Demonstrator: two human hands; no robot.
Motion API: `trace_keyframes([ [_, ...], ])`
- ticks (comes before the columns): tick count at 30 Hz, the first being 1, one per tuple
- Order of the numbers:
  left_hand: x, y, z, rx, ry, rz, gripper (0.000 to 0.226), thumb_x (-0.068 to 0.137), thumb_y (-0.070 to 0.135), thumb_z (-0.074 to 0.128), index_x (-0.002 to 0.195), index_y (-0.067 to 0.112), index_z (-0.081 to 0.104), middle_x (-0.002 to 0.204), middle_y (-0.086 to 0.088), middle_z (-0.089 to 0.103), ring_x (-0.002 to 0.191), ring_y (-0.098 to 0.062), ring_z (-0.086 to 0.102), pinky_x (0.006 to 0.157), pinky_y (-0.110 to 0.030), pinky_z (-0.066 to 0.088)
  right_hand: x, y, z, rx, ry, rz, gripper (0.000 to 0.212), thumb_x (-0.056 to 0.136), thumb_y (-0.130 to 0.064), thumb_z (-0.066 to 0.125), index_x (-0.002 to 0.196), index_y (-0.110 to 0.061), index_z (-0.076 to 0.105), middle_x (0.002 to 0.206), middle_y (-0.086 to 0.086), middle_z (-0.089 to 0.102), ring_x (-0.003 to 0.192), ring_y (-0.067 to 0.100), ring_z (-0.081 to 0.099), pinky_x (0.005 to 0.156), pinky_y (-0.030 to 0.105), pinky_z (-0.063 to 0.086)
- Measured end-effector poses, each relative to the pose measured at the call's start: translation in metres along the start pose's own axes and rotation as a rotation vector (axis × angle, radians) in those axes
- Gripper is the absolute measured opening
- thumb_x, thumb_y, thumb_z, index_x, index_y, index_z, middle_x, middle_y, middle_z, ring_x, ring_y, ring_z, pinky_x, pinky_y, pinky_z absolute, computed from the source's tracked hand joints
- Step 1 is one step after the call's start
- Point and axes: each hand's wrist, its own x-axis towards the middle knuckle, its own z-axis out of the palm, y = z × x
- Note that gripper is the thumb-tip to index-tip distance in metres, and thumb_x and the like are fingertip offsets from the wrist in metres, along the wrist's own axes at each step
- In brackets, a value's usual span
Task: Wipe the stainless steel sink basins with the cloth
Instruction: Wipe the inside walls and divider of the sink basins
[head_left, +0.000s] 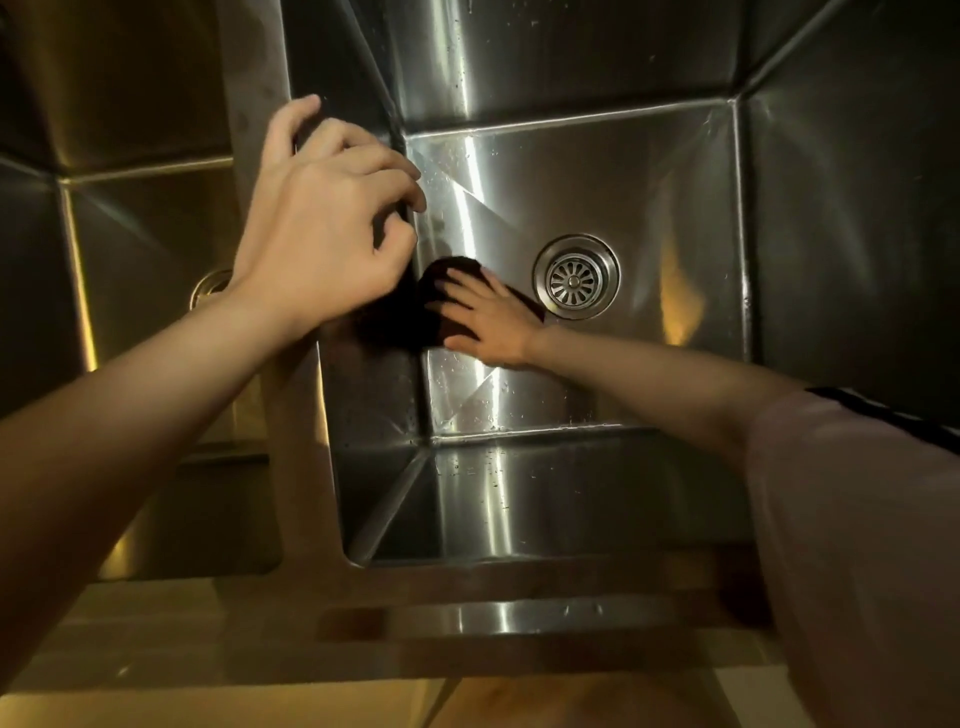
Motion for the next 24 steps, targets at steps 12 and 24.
trace_keyframes([
  [12, 0.000, 0.002, -0.003, 0.028, -0.060, 0.000, 0.040, 0.090, 0.029, 0.038, 0.109, 0.015, 0.071, 0.114, 0.000, 0.068, 0.118, -0.021, 0.051, 0.119, -0.045, 0.010, -0.055, 0.062, -0.006, -0.011, -0.004, 0.016, 0.062, 0.095, -0.054, 0.042, 0.150, -0.028, 0.029, 0.159, 0.003, 0.021, 0.150, 0.024, 0.008, 0.120, 0.049, 0.004],
  [24, 0.002, 0.003, -0.003, 0.027, -0.056, -0.001, 0.040, 0.093, 0.031, 0.039, 0.117, 0.019, 0.069, 0.116, 0.002, 0.068, 0.119, -0.019, 0.051, 0.118, -0.045, 0.011, -0.063, -0.009, 0.027, -0.056, -0.160, -0.289, 0.060, 0.096, -0.057, 0.036, 0.150, -0.033, 0.027, 0.161, -0.002, 0.015, 0.150, 0.020, 0.000, 0.120, 0.047, -0.005],
])
